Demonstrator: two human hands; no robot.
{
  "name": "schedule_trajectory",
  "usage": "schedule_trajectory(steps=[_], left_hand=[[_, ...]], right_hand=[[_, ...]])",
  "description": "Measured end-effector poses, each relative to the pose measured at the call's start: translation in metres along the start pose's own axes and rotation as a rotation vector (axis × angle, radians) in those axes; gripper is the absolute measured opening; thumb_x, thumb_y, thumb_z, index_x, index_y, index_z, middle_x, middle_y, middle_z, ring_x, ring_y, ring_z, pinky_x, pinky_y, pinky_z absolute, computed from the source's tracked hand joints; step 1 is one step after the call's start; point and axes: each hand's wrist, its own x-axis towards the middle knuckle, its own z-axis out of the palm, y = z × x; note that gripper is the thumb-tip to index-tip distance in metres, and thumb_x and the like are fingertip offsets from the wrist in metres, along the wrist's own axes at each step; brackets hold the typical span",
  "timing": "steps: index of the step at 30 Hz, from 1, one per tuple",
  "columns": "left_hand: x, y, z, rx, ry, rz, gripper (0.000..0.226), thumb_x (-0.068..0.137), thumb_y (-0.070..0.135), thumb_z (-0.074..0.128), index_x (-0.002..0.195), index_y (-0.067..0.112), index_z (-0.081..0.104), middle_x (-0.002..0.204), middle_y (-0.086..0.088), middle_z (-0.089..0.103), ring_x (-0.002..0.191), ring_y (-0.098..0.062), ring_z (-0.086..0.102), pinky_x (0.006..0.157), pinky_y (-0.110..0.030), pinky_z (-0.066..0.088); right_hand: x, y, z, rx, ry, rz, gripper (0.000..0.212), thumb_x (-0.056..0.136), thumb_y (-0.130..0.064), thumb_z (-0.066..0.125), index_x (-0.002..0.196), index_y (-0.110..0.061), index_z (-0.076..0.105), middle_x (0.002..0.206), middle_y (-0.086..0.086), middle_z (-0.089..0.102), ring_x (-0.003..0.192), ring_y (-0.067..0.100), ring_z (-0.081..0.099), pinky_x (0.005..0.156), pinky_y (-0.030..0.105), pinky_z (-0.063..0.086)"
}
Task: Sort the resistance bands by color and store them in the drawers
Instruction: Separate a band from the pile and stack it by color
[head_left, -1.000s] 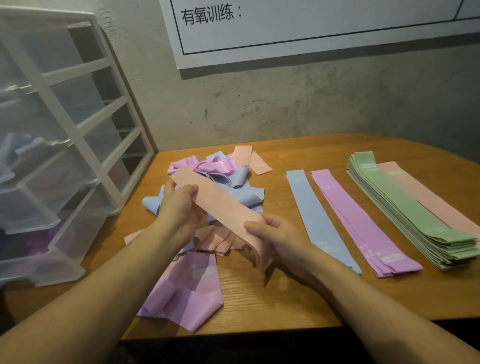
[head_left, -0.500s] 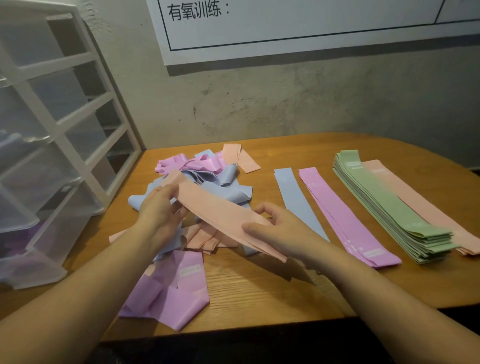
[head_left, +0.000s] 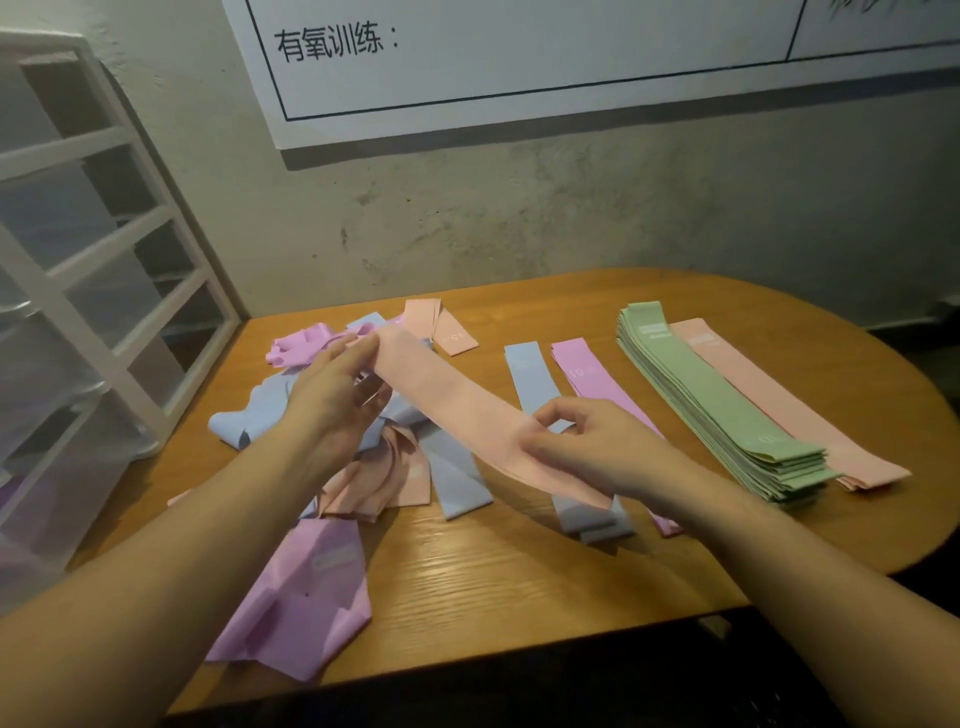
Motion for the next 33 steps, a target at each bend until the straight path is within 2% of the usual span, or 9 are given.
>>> schedule_trajectory(steps=[3, 7, 10, 16, 19, 24, 26, 29, 33], left_hand=[[0.001, -0.003, 0.023, 0.037, -0.044, 0.000, 0.024, 0.098, 0.025, 0.063, 0.121, 0.020, 0.067, 0.100, 0.001, 0.072, 0.089, -0.012, 0.068, 0.076, -0.026, 0.052], [0.007, -0.013, 0.056, 0.055, -0.095, -0.016, 0.016, 0.099, 0.022, 0.062, 0.115, 0.020, 0.063, 0.096, 0.002, 0.072, 0.079, -0.011, 0.069, 0.065, -0.023, 0.053], [0.010, -0.024, 0.090, 0.070, -0.142, -0.039, 0.021, 0.099, 0.017, 0.062, 0.119, 0.021, 0.059, 0.095, 0.002, 0.069, 0.074, -0.010, 0.066, 0.058, -0.021, 0.053], [0.019, -0.050, 0.165, 0.123, -0.154, -0.029, 0.039, 0.095, 0.016, 0.068, 0.130, 0.013, 0.052, 0.107, -0.006, 0.067, 0.074, -0.013, 0.065, 0.048, -0.016, 0.049], [0.024, -0.059, 0.209, 0.147, -0.204, -0.078, 0.041, 0.094, 0.011, 0.070, 0.131, 0.006, 0.053, 0.106, -0.011, 0.064, 0.066, -0.013, 0.063, 0.047, -0.016, 0.050], [0.028, -0.077, 0.280, 0.205, -0.304, -0.073, 0.009, 0.097, 0.005, 0.064, 0.103, 0.008, 0.058, 0.095, -0.011, 0.062, 0.053, -0.013, 0.065, 0.052, -0.021, 0.057], [0.029, -0.084, 0.302, 0.270, -0.328, -0.045, 0.013, 0.096, 0.004, 0.064, 0.108, 0.006, 0.058, 0.093, -0.012, 0.060, 0.053, -0.015, 0.065, 0.056, -0.024, 0.060], [0.036, -0.097, 0.328, 0.382, -0.341, 0.040, 0.018, 0.094, 0.000, 0.064, 0.111, 0.004, 0.058, 0.095, -0.012, 0.059, 0.070, -0.022, 0.066, 0.057, -0.026, 0.061], [0.048, -0.117, 0.350, 0.599, -0.362, 0.163, 0.007, 0.095, 0.005, 0.065, 0.097, 0.010, 0.061, 0.090, -0.012, 0.063, 0.070, -0.024, 0.064, 0.068, -0.037, 0.063]], right_hand=[[-0.009, 0.010, -0.021, -0.006, 0.039, 0.001, 0.018, 0.092, -0.047, 0.064, 0.091, -0.030, 0.069, 0.075, 0.001, 0.070, 0.057, 0.003, 0.054, 0.055, 0.018, 0.037], [-0.022, 0.023, -0.052, -0.043, 0.087, 0.033, 0.021, 0.094, -0.046, 0.063, 0.089, -0.026, 0.068, 0.080, -0.008, 0.067, 0.069, 0.003, 0.061, 0.059, 0.021, 0.038], [-0.031, 0.037, -0.078, -0.050, 0.128, 0.082, 0.023, 0.095, -0.046, 0.062, 0.092, -0.025, 0.068, 0.092, -0.001, 0.071, 0.085, 0.018, 0.066, 0.069, 0.027, 0.046], [-0.050, 0.069, -0.124, -0.094, 0.252, 0.163, 0.025, 0.094, -0.051, 0.062, 0.089, -0.027, 0.066, 0.098, -0.007, 0.071, 0.089, 0.013, 0.066, 0.079, 0.039, 0.055], [-0.057, 0.081, -0.143, -0.093, 0.302, 0.186, 0.020, 0.096, -0.042, 0.061, 0.087, -0.024, 0.064, 0.097, -0.007, 0.070, 0.088, 0.013, 0.066, 0.074, 0.034, 0.052], [-0.063, 0.103, -0.169, -0.113, 0.382, 0.237, 0.014, 0.095, -0.027, 0.057, 0.085, -0.018, 0.061, 0.093, -0.002, 0.066, 0.092, 0.019, 0.062, 0.078, 0.037, 0.050], [-0.064, 0.113, -0.178, -0.101, 0.400, 0.268, 0.013, 0.095, -0.026, 0.057, 0.086, -0.018, 0.061, 0.092, 0.001, 0.067, 0.089, 0.020, 0.062, 0.076, 0.037, 0.049], [-0.064, 0.128, -0.190, -0.094, 0.405, 0.292, 0.012, 0.095, -0.029, 0.060, 0.090, -0.019, 0.065, 0.085, -0.005, 0.066, 0.079, 0.012, 0.061, 0.062, 0.029, 0.047], [-0.059, 0.145, -0.200, -0.047, 0.413, 0.319, 0.012, 0.094, -0.033, 0.065, 0.094, -0.022, 0.070, 0.082, -0.007, 0.069, 0.067, 0.009, 0.064, 0.047, 0.021, 0.049]])
